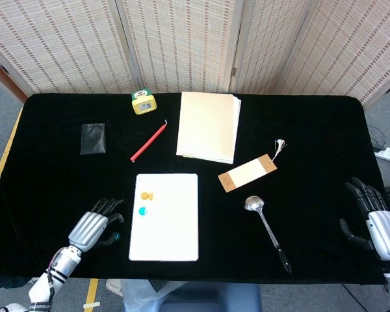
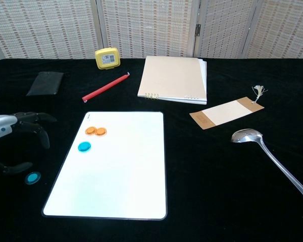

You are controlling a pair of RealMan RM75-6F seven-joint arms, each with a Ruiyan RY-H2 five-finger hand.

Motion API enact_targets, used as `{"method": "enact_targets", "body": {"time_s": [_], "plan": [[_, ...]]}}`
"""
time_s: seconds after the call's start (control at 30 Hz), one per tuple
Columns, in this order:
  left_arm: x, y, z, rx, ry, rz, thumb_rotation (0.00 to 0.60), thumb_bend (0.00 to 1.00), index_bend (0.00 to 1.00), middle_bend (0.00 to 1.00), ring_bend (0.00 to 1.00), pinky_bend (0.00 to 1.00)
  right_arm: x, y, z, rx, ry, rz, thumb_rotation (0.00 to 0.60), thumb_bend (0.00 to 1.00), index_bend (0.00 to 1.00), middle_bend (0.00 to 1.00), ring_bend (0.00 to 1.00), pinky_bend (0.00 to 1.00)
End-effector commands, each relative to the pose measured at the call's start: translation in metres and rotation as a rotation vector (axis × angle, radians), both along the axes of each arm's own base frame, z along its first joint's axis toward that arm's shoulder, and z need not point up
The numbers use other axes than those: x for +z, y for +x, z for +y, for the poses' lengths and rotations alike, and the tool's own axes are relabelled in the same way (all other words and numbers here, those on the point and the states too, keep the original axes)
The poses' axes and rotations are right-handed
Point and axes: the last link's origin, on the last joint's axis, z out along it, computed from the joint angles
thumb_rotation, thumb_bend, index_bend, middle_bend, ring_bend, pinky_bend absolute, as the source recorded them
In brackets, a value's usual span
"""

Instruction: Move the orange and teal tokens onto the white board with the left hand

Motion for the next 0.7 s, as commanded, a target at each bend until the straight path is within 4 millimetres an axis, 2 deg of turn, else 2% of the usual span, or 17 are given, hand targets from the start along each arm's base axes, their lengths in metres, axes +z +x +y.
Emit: {"method": "enact_targets", "body": {"time_s": [0.03,0.2,0.7], "plan": [[-0.003,-0.004,-0.007,0.006,-0.010,0.005,0.600,0.42,0.42,0.10,0.00,0.00,0.000,0.000,0.000,-0.002,0.000,-0.001,0.600,0.48,0.00,0.00,0.01,0.00],[-0.011,-0.009,-0.013,0.030,-0.032,0.008,0.600,0.42,0.42,0.10,0.00,0.00,-0.001,0.000,0.001,0.000,0.001,-0.003,0.600,0.48,0.00,0.00,0.01,0.00],[-0.025,-0.020,-0.011,0.079,-0.037,0.015,0.600,0.42,0.42,0.10,0.00,0.00,0.001,0.002,0.003,0.000,-0.005,0.000,0.600,0.48,0.00,0.00,0.00,0.00]]}}
